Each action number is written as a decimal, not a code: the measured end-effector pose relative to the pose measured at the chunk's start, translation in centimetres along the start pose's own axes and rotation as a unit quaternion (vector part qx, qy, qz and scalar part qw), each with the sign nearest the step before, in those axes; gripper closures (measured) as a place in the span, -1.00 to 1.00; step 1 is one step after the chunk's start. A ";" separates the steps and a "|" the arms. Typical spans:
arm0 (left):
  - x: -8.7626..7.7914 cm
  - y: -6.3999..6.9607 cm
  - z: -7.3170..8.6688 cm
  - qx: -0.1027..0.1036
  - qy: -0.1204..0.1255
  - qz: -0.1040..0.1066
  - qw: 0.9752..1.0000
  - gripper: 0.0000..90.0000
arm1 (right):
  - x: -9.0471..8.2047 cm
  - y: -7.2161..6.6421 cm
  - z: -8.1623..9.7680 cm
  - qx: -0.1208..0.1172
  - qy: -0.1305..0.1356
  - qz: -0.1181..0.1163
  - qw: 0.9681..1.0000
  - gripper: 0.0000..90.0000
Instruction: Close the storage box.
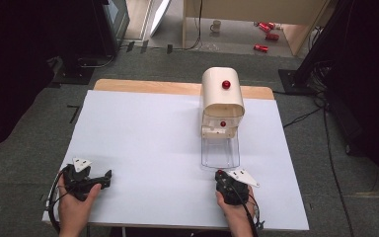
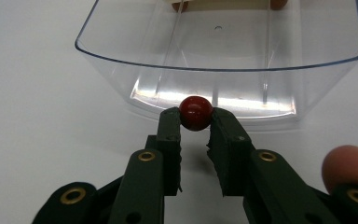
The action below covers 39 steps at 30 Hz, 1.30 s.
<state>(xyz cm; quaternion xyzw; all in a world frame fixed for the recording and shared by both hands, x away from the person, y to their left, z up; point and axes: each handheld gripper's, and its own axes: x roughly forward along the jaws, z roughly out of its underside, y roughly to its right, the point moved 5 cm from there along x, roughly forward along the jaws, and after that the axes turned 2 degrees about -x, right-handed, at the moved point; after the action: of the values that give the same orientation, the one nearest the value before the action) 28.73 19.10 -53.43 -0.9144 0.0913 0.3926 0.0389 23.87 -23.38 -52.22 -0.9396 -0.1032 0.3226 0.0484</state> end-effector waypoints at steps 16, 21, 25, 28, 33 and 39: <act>0.0 0.0 0.0 0.000 0.000 0.000 1.000 -0.97 | -0.8 0.1 -1.7 -0.001 0.016 0.003 1.000 0.68; 0.0 0.0 0.0 0.000 0.000 0.000 1.000 -0.97 | -0.9 0.2 -2.2 0.000 0.016 0.002 1.000 0.68; 0.0 0.0 0.0 0.000 0.000 0.000 1.000 -0.97 | -0.9 0.2 -2.8 -0.001 0.021 0.003 1.000 0.68; 0.0 0.0 0.0 0.000 0.000 0.000 1.000 -0.97 | -0.9 0.2 -3.2 -0.003 0.024 0.003 1.000 0.68; 0.0 0.0 0.0 0.000 0.000 0.000 1.000 -0.97 | -0.8 0.2 -3.8 -0.005 0.026 0.006 1.000 0.68; 0.0 0.0 0.0 0.000 0.000 0.000 1.000 -0.97 | -0.7 0.2 -5.1 -0.009 0.036 0.009 0.999 0.68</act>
<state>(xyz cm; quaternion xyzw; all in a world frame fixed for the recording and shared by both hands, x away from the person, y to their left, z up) 28.73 19.11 -53.43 -0.9143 0.0914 0.3927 0.0389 26.53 -23.84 -47.79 -0.9519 -0.0959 0.2881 0.0412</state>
